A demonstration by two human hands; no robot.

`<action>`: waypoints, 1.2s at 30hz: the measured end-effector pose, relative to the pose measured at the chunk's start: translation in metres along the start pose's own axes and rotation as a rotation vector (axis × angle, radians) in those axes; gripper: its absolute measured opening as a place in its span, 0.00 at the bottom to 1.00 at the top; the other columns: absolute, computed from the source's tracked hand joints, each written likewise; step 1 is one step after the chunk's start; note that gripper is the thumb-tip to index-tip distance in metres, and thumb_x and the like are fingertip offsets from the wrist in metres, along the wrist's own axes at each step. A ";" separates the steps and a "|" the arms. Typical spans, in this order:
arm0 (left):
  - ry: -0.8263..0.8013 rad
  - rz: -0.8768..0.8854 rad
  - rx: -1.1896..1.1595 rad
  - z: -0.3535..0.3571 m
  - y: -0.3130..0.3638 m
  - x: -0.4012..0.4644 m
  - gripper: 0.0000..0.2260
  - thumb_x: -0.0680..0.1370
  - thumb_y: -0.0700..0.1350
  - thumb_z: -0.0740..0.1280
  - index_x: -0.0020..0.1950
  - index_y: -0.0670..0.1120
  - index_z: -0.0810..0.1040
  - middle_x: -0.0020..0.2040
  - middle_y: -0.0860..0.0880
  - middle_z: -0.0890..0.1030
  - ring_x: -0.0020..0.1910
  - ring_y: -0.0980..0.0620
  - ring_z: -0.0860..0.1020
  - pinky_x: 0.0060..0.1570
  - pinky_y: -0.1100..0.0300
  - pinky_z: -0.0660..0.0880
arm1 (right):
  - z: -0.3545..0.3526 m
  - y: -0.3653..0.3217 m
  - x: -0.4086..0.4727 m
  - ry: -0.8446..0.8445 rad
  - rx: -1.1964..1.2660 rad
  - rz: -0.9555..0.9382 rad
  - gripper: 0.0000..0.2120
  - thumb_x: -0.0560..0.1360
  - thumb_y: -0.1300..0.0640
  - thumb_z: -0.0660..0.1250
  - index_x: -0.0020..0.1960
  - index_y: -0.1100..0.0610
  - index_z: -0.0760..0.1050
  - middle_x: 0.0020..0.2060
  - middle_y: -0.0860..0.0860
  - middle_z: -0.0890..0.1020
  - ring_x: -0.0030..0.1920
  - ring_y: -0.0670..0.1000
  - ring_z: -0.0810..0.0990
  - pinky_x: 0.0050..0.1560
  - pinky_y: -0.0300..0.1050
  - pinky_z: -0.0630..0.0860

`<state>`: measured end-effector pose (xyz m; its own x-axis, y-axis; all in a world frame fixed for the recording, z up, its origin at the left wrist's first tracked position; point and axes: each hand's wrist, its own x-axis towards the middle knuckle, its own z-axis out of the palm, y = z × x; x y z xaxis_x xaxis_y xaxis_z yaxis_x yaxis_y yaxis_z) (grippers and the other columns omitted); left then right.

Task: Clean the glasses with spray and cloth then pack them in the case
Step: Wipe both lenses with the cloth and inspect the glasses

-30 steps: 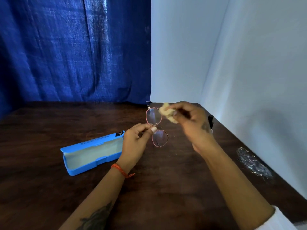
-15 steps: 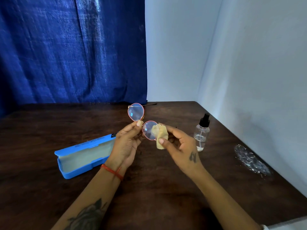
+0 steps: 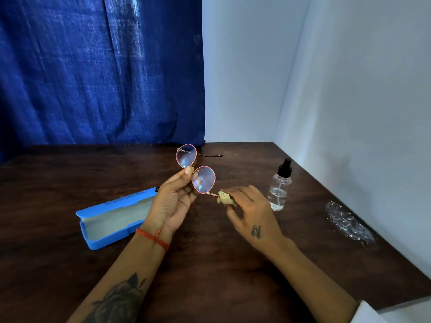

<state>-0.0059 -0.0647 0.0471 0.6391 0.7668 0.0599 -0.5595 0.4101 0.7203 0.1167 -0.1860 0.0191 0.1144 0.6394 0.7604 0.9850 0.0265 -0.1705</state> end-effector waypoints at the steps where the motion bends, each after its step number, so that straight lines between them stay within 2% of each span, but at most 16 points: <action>1: -0.009 -0.005 -0.001 0.000 0.000 0.000 0.09 0.78 0.39 0.58 0.45 0.43 0.77 0.35 0.51 0.84 0.39 0.56 0.82 0.45 0.61 0.79 | -0.001 0.002 -0.001 -0.015 -0.025 -0.018 0.12 0.69 0.63 0.64 0.51 0.62 0.79 0.44 0.53 0.82 0.43 0.50 0.75 0.48 0.36 0.69; 5: -0.001 -0.033 -0.041 0.000 0.003 -0.001 0.09 0.78 0.37 0.57 0.45 0.42 0.77 0.34 0.50 0.84 0.40 0.55 0.81 0.49 0.60 0.77 | -0.006 0.014 -0.002 -0.067 -0.142 -0.076 0.12 0.68 0.64 0.66 0.51 0.62 0.79 0.44 0.54 0.81 0.43 0.52 0.75 0.48 0.39 0.70; 8: 0.001 -0.048 -0.070 -0.001 0.007 -0.002 0.10 0.78 0.37 0.57 0.44 0.42 0.77 0.33 0.50 0.83 0.37 0.57 0.81 0.44 0.61 0.79 | -0.012 0.024 -0.003 -0.121 -0.266 -0.121 0.14 0.64 0.65 0.72 0.49 0.62 0.79 0.43 0.55 0.82 0.42 0.54 0.77 0.45 0.43 0.74; 10: 0.005 -0.069 -0.101 -0.002 0.008 -0.002 0.13 0.78 0.36 0.57 0.41 0.43 0.79 0.30 0.51 0.82 0.32 0.59 0.80 0.40 0.62 0.80 | -0.018 0.029 -0.002 -0.169 -0.357 -0.144 0.16 0.62 0.64 0.75 0.49 0.62 0.79 0.43 0.55 0.82 0.41 0.54 0.78 0.41 0.45 0.77; 13: -0.011 -0.102 -0.132 -0.003 0.010 -0.003 0.18 0.77 0.36 0.58 0.34 0.44 0.82 0.30 0.51 0.82 0.31 0.59 0.80 0.40 0.60 0.80 | -0.027 0.034 0.002 -0.201 -0.440 -0.166 0.15 0.62 0.65 0.76 0.48 0.61 0.80 0.43 0.56 0.83 0.41 0.54 0.79 0.39 0.44 0.77; 16: -0.021 -0.118 -0.138 -0.008 0.013 -0.002 0.14 0.77 0.37 0.58 0.38 0.44 0.81 0.33 0.50 0.82 0.33 0.58 0.80 0.39 0.60 0.81 | -0.035 0.039 0.010 -0.197 -0.461 -0.142 0.14 0.62 0.67 0.75 0.47 0.61 0.79 0.41 0.56 0.83 0.41 0.55 0.79 0.39 0.45 0.78; 20: -0.036 -0.108 -0.117 -0.013 0.017 0.002 0.18 0.76 0.37 0.58 0.33 0.45 0.84 0.33 0.51 0.82 0.39 0.58 0.79 0.51 0.56 0.77 | -0.051 0.038 0.022 -0.092 -0.386 0.051 0.13 0.63 0.71 0.72 0.47 0.62 0.79 0.40 0.57 0.82 0.40 0.58 0.78 0.41 0.43 0.75; 23: -0.084 -0.091 -0.057 -0.009 0.017 -0.002 0.19 0.77 0.36 0.57 0.32 0.45 0.84 0.31 0.52 0.81 0.34 0.60 0.79 0.43 0.61 0.80 | -0.062 0.024 0.037 0.074 -0.157 0.218 0.12 0.70 0.66 0.69 0.52 0.58 0.80 0.42 0.54 0.83 0.42 0.55 0.78 0.43 0.38 0.69; 25: -0.143 -0.082 0.019 -0.006 0.016 -0.004 0.16 0.74 0.36 0.60 0.31 0.45 0.83 0.29 0.52 0.80 0.31 0.60 0.79 0.36 0.65 0.79 | -0.060 0.013 0.052 0.071 0.003 0.248 0.12 0.72 0.60 0.69 0.55 0.54 0.80 0.45 0.51 0.83 0.45 0.51 0.79 0.45 0.41 0.73; 28: -0.269 -0.084 0.152 -0.006 0.011 -0.006 0.04 0.66 0.43 0.69 0.33 0.45 0.83 0.30 0.52 0.80 0.31 0.60 0.78 0.35 0.65 0.78 | -0.044 -0.002 0.075 0.016 0.130 0.137 0.13 0.72 0.60 0.68 0.57 0.56 0.79 0.48 0.52 0.83 0.49 0.52 0.79 0.52 0.46 0.75; 29: -0.312 -0.090 0.171 -0.007 0.009 -0.006 0.04 0.62 0.45 0.74 0.33 0.45 0.82 0.31 0.52 0.79 0.31 0.59 0.78 0.35 0.65 0.77 | -0.038 -0.005 0.082 -0.004 0.132 0.077 0.14 0.72 0.62 0.68 0.57 0.57 0.79 0.48 0.53 0.83 0.50 0.54 0.79 0.52 0.44 0.74; 31: -0.367 -0.119 0.208 -0.012 0.007 -0.003 0.14 0.55 0.50 0.80 0.34 0.45 0.82 0.31 0.51 0.79 0.31 0.57 0.77 0.34 0.63 0.77 | -0.024 -0.009 0.092 -0.064 0.106 -0.029 0.14 0.71 0.64 0.68 0.56 0.59 0.79 0.48 0.54 0.83 0.48 0.54 0.79 0.50 0.40 0.70; 36: -0.361 -0.116 0.221 -0.012 0.009 -0.003 0.19 0.50 0.52 0.81 0.33 0.44 0.81 0.29 0.52 0.78 0.30 0.58 0.77 0.34 0.64 0.77 | -0.010 -0.003 0.100 -0.172 0.008 -0.124 0.08 0.72 0.60 0.68 0.51 0.59 0.79 0.41 0.53 0.82 0.40 0.48 0.69 0.42 0.40 0.63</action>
<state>-0.0191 -0.0575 0.0452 0.8568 0.4835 0.1791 -0.3713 0.3376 0.8649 0.1262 -0.1300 0.1025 -0.0324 0.7527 0.6576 0.9891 0.1189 -0.0873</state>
